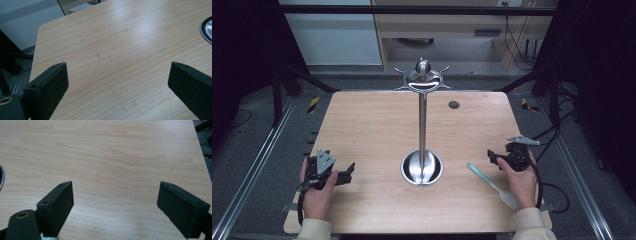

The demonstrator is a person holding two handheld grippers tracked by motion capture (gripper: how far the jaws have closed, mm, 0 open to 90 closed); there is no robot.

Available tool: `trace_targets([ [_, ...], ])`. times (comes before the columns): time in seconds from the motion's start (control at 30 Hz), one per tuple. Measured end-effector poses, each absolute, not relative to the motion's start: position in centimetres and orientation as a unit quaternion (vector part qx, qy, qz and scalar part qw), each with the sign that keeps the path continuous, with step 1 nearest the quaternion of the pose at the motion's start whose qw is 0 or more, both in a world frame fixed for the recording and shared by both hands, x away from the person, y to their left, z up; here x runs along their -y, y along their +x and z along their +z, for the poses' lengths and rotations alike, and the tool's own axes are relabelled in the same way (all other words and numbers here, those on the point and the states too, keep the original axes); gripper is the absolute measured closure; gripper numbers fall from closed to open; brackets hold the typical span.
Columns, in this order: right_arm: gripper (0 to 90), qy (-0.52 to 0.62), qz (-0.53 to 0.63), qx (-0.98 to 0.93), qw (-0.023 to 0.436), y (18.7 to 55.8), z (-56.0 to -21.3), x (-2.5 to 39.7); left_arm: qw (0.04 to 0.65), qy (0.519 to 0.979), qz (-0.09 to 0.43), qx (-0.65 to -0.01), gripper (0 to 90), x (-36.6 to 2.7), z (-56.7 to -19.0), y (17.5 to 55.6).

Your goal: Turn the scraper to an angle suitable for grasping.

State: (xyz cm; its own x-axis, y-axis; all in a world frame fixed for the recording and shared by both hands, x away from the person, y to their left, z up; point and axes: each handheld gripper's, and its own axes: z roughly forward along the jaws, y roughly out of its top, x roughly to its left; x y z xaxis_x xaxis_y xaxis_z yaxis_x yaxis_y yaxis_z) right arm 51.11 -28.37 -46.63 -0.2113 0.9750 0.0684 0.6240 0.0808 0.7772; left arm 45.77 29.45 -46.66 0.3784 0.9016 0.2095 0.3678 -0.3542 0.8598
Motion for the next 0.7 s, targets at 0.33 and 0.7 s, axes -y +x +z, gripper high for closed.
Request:
trace_targets([
  [0.33, 28.4, 0.561, 0.315, -0.716, 0.27, 51.0, -46.8, 27.8, 0.371, 0.746, 0.355, -0.425, 2.8, -29.3, -46.7, 45.8],
  [0.7, 58.5, 0.535, 0.297, -0.731, 0.301, 50.6, -46.3, 26.7, 0.365, 0.75, 0.356, -0.421, 2.9, -29.1, -46.8, 45.9],
])
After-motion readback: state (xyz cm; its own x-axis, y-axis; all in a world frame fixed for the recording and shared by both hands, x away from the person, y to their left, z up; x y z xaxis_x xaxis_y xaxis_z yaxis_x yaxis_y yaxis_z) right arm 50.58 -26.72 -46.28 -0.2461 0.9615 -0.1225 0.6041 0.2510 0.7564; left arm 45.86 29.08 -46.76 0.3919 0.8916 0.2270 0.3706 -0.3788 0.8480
